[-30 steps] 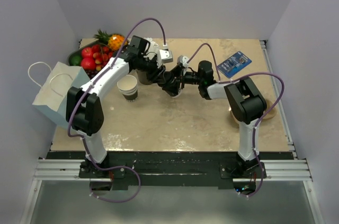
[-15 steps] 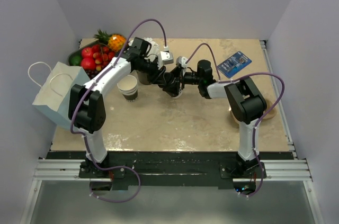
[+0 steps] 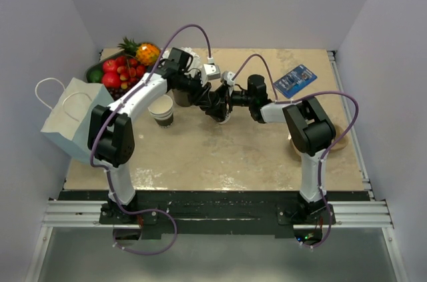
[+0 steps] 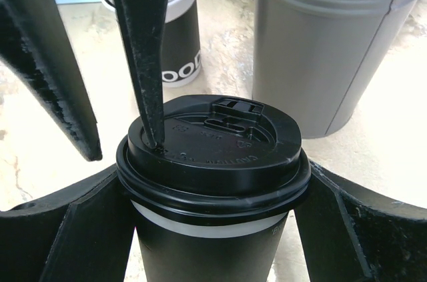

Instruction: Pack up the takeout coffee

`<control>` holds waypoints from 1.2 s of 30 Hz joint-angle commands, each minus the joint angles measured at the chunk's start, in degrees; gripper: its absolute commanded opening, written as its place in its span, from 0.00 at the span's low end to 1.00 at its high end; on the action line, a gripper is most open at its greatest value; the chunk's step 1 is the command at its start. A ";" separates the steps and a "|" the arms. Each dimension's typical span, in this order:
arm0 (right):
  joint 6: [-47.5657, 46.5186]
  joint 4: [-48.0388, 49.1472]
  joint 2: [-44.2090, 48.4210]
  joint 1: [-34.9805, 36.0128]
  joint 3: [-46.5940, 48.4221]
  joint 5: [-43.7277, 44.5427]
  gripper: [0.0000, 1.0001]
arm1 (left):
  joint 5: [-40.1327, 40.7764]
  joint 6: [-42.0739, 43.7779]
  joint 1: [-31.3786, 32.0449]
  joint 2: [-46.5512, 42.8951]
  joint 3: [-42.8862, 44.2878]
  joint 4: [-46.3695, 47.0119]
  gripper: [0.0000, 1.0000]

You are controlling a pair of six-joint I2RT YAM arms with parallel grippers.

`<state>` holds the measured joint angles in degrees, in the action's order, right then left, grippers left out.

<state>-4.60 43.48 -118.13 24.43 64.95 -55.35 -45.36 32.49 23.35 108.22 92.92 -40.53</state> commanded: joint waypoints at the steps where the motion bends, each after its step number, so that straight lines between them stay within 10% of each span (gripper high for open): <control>1: -2.25 0.64 0.26 0.97 3.08 1.56 0.69 | 0.36 -2.78 1.34 0.76 -1.52 3.44 0.22; 4: -2.25 0.37 0.26 1.06 3.08 1.74 0.69 | 1.15 -2.87 1.52 0.85 -1.52 3.53 0.00; 11: -2.08 -1.21 -0.26 1.15 3.52 2.70 0.74 | 2.29 -2.70 1.52 -0.56 -2.05 3.62 0.00; 15: -1.55 -1.91 -0.26 1.06 3.43 3.14 0.99 | 3.00 -1.99 1.52 -1.00 -1.96 2.83 0.00; 36: -15.61 -21.86 5.10 -0.43 2.73 -1.60 0.99 | 3.97 -1.55 1.78 -1.79 -2.75 4.23 0.00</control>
<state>-14.22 27.94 -116.71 24.16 65.69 -55.07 -39.92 30.83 24.77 108.22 90.11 -37.45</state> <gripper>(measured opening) 0.987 0.013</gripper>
